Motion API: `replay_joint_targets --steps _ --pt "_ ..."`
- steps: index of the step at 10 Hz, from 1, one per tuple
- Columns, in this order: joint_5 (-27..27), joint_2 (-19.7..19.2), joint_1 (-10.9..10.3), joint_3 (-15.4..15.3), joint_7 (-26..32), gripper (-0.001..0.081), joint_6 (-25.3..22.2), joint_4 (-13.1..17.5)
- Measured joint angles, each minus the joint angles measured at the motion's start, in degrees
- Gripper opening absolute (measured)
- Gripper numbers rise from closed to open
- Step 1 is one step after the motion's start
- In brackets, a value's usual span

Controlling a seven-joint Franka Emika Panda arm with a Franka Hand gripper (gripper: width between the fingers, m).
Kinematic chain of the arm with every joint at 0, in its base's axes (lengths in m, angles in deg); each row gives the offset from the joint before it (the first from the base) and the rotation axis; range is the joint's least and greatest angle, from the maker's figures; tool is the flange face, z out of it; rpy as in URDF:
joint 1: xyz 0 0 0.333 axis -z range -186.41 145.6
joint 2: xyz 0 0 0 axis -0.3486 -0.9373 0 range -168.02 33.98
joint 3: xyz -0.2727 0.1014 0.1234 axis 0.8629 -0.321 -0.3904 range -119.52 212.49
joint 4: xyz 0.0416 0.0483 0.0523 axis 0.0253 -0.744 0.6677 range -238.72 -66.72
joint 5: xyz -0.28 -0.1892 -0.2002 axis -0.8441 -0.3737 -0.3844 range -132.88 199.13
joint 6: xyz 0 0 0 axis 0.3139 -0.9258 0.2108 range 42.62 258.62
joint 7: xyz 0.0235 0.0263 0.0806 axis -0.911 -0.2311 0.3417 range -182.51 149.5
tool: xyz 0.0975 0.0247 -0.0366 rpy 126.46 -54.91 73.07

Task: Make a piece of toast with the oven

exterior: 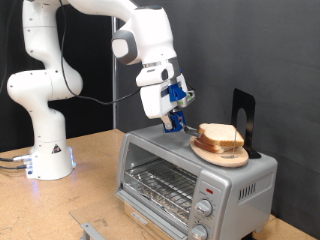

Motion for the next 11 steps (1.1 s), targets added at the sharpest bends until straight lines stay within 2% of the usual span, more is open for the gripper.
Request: replay_joint_targets --steps 11 --pt "0.4 -1.7 -0.5 -1.9 -0.7 0.041 1.1 1.1"
